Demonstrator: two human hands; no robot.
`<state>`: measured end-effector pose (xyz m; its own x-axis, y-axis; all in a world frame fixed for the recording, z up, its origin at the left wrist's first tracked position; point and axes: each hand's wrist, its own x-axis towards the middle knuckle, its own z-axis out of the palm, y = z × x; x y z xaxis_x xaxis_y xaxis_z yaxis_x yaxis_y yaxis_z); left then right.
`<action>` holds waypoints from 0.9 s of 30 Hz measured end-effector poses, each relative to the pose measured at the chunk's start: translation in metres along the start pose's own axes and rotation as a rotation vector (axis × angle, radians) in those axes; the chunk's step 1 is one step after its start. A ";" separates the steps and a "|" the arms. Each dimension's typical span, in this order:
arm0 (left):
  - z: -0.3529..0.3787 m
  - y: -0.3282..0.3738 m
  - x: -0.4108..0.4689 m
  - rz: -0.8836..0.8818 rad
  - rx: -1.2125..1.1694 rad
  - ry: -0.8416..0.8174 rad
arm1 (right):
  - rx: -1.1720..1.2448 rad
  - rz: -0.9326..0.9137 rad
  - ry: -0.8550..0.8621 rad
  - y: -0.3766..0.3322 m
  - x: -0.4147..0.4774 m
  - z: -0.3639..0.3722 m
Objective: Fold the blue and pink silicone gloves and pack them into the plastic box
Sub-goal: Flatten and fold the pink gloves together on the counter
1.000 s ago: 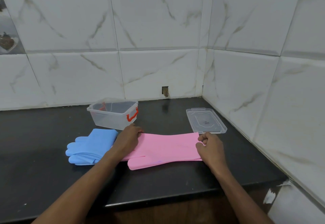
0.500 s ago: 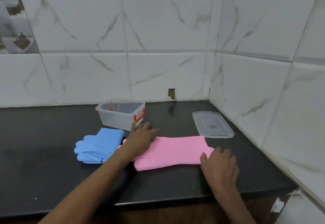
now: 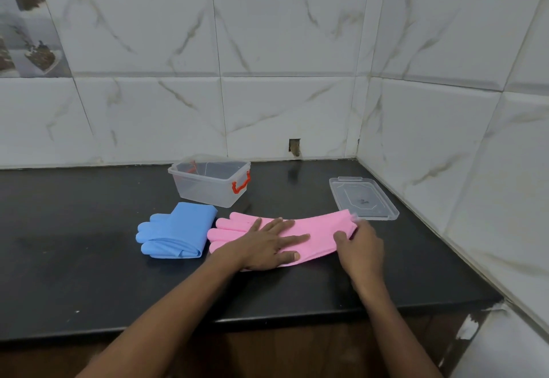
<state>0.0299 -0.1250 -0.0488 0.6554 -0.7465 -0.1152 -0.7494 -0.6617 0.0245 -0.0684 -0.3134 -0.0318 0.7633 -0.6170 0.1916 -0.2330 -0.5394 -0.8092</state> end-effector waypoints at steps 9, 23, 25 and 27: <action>-0.015 -0.014 -0.022 -0.242 -0.528 0.446 | -0.313 -0.452 -0.313 -0.017 -0.024 0.044; -0.003 -0.011 -0.023 -0.210 -0.444 0.267 | -0.427 -0.609 -0.528 0.004 -0.019 0.026; -0.001 -0.010 -0.021 -0.196 -0.417 0.267 | -0.433 -0.614 -0.550 0.004 -0.019 0.024; -0.001 -0.009 -0.019 -0.202 -0.388 0.245 | -0.455 -0.644 -0.573 0.004 -0.019 0.023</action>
<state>0.0242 -0.1047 -0.0460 0.8215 -0.5647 0.0796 -0.5455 -0.7375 0.3982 -0.0702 -0.2912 -0.0515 0.9754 0.1812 0.1256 0.2133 -0.9198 -0.3293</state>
